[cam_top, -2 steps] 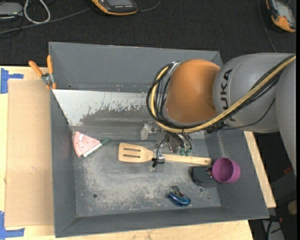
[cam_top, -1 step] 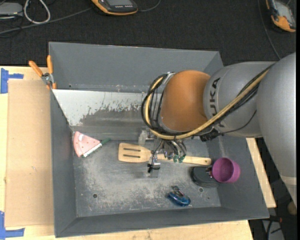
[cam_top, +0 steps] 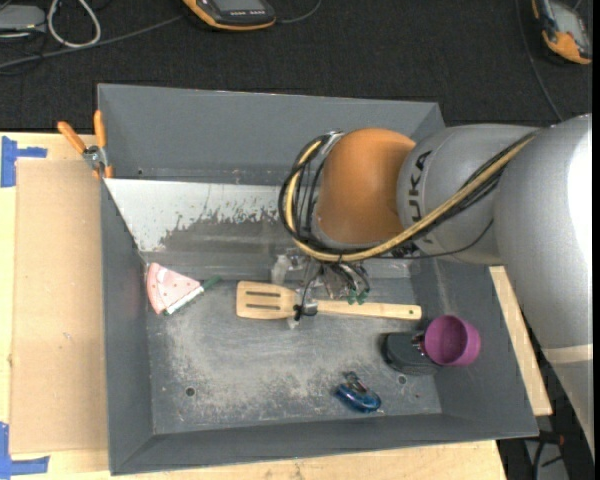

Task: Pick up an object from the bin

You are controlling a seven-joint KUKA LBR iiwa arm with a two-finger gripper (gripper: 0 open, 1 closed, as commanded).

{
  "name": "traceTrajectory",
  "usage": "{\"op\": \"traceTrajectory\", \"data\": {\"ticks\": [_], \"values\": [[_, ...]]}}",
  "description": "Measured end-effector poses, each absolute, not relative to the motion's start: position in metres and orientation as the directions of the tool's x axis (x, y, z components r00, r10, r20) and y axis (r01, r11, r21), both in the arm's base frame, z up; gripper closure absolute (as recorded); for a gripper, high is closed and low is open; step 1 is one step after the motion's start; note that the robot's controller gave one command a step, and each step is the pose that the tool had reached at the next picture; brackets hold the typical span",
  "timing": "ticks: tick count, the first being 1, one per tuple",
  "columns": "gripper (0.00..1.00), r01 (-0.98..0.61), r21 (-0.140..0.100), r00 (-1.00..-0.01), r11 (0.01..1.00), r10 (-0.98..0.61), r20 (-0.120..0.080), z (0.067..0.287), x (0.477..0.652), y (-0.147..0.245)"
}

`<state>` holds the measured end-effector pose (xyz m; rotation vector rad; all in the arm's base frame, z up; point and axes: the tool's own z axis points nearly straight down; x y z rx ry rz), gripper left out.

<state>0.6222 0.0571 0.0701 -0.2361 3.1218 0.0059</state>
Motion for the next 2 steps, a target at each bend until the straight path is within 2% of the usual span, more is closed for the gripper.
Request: {"op": "traceTrajectory", "data": {"ticks": [2], "values": [[1.00, -0.146, 0.003, -0.989, 0.989, -0.146, -0.011, 0.0701, 0.6222, 0.0567]]}}
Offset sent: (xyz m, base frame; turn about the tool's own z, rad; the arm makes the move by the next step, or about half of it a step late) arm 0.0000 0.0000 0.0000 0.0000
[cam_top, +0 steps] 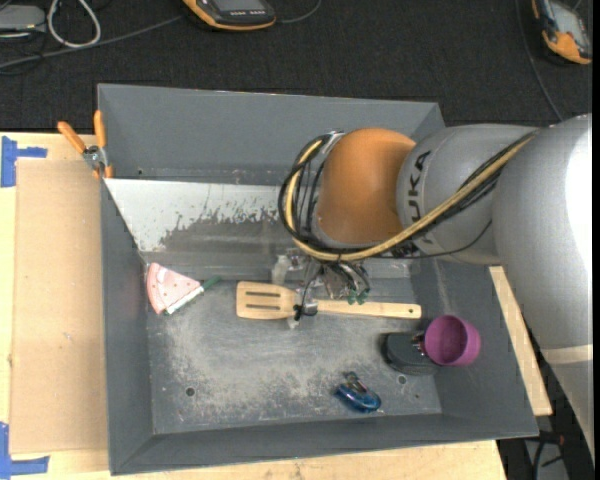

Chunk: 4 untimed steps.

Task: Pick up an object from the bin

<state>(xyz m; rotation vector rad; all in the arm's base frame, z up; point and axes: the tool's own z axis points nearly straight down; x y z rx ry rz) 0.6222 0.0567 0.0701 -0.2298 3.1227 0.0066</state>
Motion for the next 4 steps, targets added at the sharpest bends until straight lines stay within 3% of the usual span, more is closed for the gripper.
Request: {"op": "traceTrajectory", "data": {"ticks": [4], "values": [[1.00, -0.144, 0.004, -0.990, 0.990, -0.144, -0.010, 0.0701, 0.6222, 0.0568]]}}
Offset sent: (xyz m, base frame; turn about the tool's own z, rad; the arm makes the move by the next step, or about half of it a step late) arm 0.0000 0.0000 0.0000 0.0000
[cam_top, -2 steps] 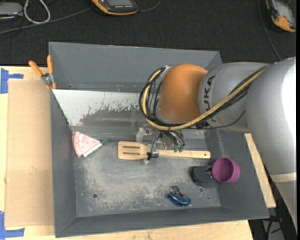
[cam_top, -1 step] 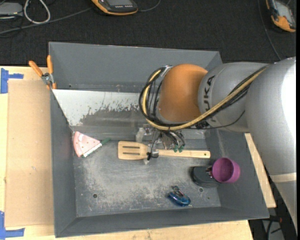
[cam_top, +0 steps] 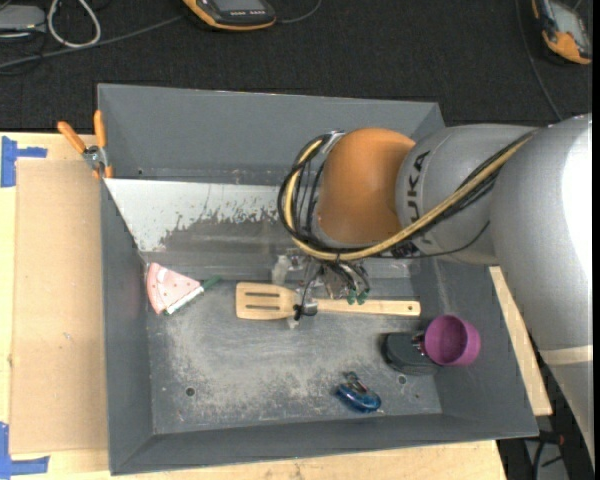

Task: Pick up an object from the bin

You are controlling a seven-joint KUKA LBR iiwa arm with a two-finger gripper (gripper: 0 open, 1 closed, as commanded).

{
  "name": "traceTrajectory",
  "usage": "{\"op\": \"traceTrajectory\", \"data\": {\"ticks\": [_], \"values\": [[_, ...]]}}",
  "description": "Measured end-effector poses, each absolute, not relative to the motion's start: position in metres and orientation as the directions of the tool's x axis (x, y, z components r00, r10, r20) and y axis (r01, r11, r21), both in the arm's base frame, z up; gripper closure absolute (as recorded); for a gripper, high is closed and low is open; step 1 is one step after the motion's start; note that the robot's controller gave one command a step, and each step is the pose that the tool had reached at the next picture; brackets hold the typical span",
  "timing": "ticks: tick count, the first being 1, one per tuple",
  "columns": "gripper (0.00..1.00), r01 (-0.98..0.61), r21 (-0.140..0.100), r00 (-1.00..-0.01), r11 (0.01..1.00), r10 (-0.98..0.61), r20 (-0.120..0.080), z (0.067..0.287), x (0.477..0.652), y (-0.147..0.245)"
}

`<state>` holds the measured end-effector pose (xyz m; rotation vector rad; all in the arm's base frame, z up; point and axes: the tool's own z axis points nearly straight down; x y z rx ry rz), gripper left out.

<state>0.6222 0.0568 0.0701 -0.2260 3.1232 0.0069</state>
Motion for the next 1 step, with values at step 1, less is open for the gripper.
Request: {"op": "traceTrajectory", "data": {"ticks": [1], "values": [[1.00, -0.143, 0.004, -0.990, 0.990, -0.143, -0.010, 0.0701, 0.6222, 0.0569]]}}
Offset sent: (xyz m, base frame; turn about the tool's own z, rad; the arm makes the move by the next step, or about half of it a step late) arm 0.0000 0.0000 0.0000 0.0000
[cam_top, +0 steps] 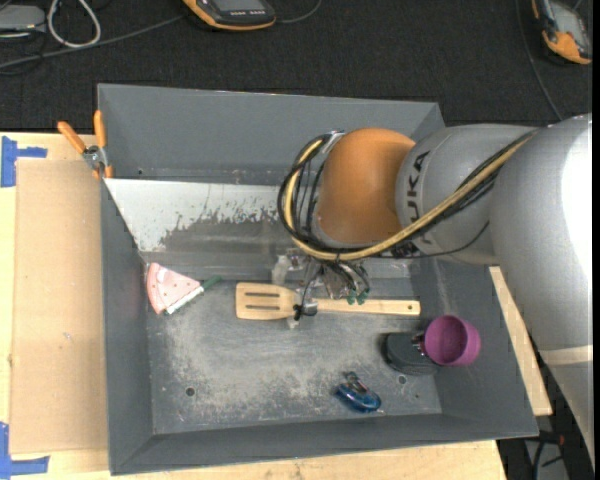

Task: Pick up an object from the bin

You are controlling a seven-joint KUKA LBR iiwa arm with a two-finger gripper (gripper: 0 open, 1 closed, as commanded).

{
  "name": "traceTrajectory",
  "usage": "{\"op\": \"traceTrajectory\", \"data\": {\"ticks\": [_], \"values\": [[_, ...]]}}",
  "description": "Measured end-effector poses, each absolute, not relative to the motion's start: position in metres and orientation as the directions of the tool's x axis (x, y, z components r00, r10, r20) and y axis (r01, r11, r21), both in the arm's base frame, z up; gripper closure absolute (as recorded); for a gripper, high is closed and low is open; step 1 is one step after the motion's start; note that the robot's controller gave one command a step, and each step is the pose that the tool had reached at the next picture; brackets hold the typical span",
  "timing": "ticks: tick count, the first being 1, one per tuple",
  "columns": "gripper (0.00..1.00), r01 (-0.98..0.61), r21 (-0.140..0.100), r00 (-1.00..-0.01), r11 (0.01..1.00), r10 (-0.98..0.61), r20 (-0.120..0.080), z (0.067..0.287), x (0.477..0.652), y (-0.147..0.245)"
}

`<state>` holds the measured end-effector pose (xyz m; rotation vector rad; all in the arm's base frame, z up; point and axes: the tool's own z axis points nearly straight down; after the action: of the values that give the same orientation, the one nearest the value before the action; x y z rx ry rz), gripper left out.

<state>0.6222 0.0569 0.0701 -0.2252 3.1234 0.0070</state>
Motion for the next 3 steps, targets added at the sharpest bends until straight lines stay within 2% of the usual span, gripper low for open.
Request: {"op": "traceTrajectory", "data": {"ticks": [3], "values": [[1.00, -0.142, 0.004, -0.990, 0.990, -0.142, -0.010, 0.0701, 0.6222, 0.0569]]}}
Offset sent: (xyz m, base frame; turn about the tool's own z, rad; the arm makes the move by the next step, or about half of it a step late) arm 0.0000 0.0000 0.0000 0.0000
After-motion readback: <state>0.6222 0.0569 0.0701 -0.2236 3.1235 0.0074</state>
